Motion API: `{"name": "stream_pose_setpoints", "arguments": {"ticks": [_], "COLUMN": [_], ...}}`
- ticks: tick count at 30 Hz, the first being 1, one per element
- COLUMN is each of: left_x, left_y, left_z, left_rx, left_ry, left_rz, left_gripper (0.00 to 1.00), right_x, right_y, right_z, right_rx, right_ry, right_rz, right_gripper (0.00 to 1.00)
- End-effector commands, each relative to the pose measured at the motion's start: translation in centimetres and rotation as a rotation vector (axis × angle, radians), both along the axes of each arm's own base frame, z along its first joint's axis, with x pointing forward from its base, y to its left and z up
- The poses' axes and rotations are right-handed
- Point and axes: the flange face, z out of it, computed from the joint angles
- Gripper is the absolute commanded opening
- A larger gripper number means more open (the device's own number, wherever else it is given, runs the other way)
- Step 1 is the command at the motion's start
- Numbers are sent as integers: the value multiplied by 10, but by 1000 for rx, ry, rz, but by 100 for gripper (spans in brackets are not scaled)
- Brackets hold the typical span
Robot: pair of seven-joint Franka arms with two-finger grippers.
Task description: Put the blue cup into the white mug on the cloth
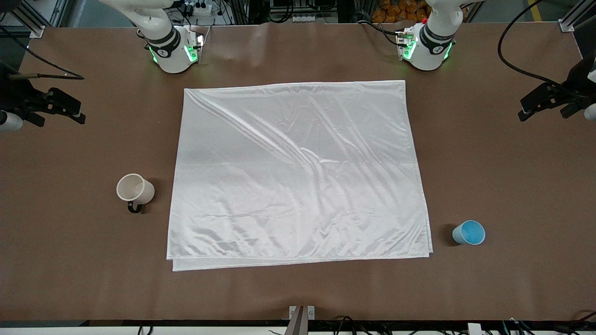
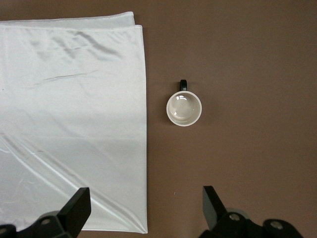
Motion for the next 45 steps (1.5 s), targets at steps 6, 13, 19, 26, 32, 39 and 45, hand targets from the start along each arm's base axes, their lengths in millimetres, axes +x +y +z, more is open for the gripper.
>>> {"name": "stream_pose_setpoints", "arguments": {"ticks": [6, 13, 19, 26, 32, 39, 45], "left_x": [1, 5, 6, 19, 46, 70, 90], "left_y": [2, 3, 6, 11, 33, 51, 67], "left_z": [4, 0, -2, -19, -54, -90, -118], "left_rx": [23, 20, 21, 14, 31, 19, 0], "left_ry": [-22, -14, -14, -4, -5, -9, 15], "left_rz": [12, 15, 20, 25, 49, 72, 107], "left_gripper": [100, 100, 100, 100, 100, 100, 100], "right_x": [1, 3, 3, 3, 5, 9, 12], "right_y": [0, 0, 0, -1, -2, -3, -7], "right_z": [-1, -3, -3, -3, -6, -10, -17], "right_rx": [18, 19, 19, 19, 19, 20, 21], "right_ry": [-4, -2, -2, -2, 1, -1, 13], "right_rz": [5, 5, 5, 3, 0, 0, -5], "right_gripper": [100, 100, 100, 100, 100, 100, 100]}}
